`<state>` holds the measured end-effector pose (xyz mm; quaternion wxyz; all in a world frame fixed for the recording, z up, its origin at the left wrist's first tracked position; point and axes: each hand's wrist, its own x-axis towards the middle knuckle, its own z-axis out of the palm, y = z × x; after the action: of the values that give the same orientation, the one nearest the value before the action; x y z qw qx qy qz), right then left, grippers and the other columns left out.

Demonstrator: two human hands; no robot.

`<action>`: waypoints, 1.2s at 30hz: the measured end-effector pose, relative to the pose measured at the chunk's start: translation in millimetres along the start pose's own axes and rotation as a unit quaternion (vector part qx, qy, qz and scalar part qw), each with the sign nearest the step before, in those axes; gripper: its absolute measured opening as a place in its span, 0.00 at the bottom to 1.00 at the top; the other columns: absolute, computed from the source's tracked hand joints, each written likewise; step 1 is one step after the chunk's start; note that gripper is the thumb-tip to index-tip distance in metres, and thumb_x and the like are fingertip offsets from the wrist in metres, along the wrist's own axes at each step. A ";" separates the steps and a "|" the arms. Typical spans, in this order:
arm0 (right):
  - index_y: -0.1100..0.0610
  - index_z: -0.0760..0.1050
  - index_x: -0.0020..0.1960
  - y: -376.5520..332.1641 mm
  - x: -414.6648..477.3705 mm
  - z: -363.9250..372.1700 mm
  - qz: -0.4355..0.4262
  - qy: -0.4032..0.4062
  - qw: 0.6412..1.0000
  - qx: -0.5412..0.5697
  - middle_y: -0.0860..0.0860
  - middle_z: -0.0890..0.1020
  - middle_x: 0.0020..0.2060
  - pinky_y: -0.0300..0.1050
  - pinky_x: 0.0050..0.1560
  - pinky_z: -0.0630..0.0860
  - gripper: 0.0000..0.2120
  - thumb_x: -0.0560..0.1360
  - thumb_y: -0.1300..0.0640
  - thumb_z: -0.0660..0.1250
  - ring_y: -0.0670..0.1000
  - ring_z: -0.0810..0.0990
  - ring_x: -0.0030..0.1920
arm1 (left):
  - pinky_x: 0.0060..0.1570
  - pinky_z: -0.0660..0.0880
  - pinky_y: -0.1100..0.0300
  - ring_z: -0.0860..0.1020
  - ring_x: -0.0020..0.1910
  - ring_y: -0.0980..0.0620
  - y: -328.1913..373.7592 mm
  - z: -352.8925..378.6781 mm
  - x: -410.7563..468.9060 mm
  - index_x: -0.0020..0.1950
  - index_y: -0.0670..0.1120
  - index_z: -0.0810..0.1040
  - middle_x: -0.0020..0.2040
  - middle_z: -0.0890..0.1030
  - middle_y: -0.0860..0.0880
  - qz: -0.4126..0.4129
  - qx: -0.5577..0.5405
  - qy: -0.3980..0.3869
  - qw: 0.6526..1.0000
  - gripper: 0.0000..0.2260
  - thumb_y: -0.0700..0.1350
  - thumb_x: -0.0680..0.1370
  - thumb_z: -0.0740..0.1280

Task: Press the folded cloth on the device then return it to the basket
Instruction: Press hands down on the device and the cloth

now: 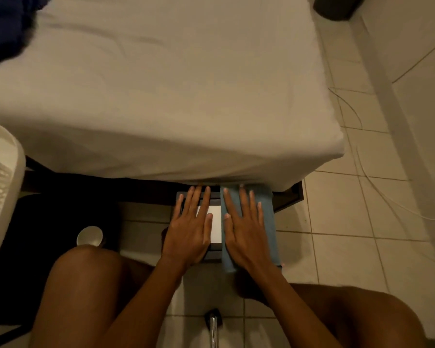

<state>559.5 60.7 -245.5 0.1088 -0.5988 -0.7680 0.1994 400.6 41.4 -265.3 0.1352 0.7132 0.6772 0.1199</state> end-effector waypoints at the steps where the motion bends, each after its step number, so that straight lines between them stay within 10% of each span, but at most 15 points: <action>1: 0.41 0.42 0.80 -0.7 6.4 -1.7 0.007 0.000 1.000 -0.004 0.49 0.43 0.81 0.54 0.79 0.39 0.26 0.84 0.46 0.44 0.48 0.36 0.80 | 0.79 0.45 0.48 0.44 0.81 0.51 -0.1 -0.2 0.8 0.82 0.47 0.45 0.82 0.49 0.45 0.000 0.001 0.000 1.000 0.27 0.53 0.84 0.45; 36: 0.43 0.45 0.81 -1.1 -20.7 1.7 0.031 0.013 0.999 -0.001 0.48 0.40 0.81 0.56 0.79 0.41 0.27 0.84 0.46 0.47 0.50 0.37 0.80 | 0.79 0.49 0.49 0.50 0.81 0.48 10.9 3.4 -0.7 0.81 0.46 0.52 0.81 0.56 0.44 -0.033 -0.008 0.038 0.999 0.26 0.51 0.84 0.49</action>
<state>563.2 40.2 -245.1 0.1118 -0.6251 -0.7476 0.1944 411.9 40.0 -264.5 0.1184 0.6846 0.7039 0.1480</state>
